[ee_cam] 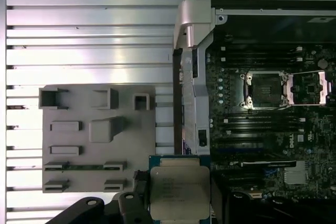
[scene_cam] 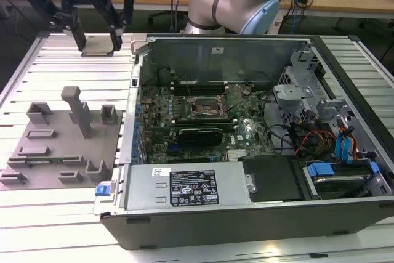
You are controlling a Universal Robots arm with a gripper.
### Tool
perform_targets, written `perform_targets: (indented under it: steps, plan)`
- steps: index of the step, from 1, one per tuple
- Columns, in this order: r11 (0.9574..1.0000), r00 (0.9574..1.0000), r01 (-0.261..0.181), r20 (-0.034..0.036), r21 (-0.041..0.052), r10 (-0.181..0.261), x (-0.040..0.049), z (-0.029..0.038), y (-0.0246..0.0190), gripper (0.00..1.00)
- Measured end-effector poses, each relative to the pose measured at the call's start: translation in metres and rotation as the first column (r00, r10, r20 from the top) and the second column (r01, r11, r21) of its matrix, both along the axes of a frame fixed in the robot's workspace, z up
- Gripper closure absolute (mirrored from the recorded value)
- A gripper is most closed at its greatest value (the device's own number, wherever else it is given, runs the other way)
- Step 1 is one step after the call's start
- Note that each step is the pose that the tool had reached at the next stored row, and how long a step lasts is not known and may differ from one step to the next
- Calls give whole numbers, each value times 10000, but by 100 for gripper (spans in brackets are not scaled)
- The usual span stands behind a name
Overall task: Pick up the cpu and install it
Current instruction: 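Pick up the cpu and move it towards the insertion slot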
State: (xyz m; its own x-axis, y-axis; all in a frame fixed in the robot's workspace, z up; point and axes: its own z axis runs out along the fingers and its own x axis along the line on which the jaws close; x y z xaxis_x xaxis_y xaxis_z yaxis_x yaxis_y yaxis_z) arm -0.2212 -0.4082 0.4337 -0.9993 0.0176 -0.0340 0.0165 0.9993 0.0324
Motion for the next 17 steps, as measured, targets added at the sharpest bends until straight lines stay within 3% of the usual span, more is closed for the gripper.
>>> perform_targets:
  steps: [2,6,17]
  plan:
    - [10000,10000,1,-1,0,-1,53,0,0,45]
    - [10000,10000,0,0,0,0,247,0,0,45]
    - [10000,10000,0,0,0,0,547,0,0,45]
